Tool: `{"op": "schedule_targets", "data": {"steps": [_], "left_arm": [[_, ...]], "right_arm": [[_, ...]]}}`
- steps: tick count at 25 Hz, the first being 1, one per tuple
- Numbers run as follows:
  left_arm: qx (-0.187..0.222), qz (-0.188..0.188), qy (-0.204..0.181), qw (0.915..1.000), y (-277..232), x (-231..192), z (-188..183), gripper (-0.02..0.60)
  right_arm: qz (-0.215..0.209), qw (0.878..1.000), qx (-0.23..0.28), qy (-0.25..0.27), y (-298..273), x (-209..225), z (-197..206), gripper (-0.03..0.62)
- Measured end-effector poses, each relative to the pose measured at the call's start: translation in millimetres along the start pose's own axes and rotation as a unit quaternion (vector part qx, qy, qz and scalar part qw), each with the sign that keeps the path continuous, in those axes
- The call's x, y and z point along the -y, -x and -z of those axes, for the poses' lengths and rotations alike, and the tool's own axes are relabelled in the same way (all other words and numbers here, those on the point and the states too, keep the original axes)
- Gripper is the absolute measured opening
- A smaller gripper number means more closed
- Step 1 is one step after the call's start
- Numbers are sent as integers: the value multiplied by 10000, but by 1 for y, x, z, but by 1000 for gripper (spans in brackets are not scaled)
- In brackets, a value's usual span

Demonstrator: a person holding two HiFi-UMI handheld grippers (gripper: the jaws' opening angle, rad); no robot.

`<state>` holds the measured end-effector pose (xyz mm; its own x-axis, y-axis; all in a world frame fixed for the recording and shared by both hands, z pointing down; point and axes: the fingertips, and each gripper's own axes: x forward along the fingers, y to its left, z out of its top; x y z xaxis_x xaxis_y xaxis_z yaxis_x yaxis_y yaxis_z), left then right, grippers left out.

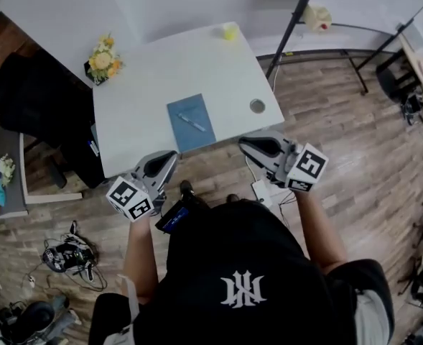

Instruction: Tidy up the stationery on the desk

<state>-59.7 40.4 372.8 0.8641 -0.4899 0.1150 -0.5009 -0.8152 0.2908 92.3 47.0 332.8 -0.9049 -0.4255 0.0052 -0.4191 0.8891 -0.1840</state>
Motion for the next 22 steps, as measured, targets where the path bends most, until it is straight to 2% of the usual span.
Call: {"op": "schedule_targets", "data": {"steps": [5,8,14,22], "left_arm": [[-97,-175,53,9998,-1,50,20,3],[-152,-401,124,9990,13,73,30,3],[-54,-802,342,9962,49,94,43,3],[-68,-633,581,9963,55,114,62,3]], "right_arm": [[-365,9991,-24,-197,28,-16,19,48],[-688,9971,-71,-317,29,-34,35,48],[-1228,9915,-178,-379,19,-68,49,48],[-1453,9880,-397,-336,17,-96,60,48]]}}
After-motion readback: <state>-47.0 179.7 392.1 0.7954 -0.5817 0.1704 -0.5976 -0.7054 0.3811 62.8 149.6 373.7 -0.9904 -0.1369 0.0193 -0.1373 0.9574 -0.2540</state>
